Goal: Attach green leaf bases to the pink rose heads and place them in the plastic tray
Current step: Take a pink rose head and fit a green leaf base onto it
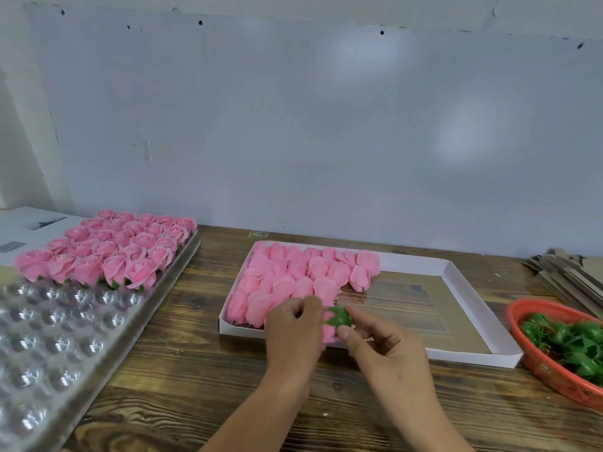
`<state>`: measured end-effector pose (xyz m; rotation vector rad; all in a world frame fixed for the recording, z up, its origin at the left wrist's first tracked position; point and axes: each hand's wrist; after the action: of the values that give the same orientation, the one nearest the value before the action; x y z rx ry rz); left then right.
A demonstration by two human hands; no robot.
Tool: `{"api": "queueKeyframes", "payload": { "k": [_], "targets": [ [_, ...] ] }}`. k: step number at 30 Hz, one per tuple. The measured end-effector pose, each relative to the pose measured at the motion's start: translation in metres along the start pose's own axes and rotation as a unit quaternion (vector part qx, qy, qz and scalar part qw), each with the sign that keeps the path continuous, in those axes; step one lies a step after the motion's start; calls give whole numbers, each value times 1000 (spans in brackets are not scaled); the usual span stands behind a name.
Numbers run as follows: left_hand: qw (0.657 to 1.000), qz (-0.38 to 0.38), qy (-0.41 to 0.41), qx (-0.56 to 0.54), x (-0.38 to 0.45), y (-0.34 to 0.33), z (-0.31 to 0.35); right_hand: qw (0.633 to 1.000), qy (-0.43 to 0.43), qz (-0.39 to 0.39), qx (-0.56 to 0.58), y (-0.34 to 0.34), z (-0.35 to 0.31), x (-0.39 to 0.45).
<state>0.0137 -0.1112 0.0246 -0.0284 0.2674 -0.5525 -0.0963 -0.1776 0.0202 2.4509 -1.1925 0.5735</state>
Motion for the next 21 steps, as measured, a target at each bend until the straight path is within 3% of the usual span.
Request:
{"api": "queueKeyframes", "payload": {
  "k": [12,16,21],
  "targets": [
    [996,30,-83,10,-3,-1,0,1000,12,-3,-4,-3,-1,-1],
    [989,48,-138,28,-6,-1,0,998,-18,1,57,-2,2,-2],
    [991,35,-128,20,-4,-1,-1,989,-75,-11,125,2,-1,1]
  ]
}}
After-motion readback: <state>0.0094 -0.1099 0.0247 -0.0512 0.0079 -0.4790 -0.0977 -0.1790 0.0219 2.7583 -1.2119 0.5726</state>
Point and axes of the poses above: each hand's wrist, its own x-axis towards the middle knuckle, its own y-axis out of the back of the hand, z = x × y, and after that the axes turned 14 degrees about y, right-handed
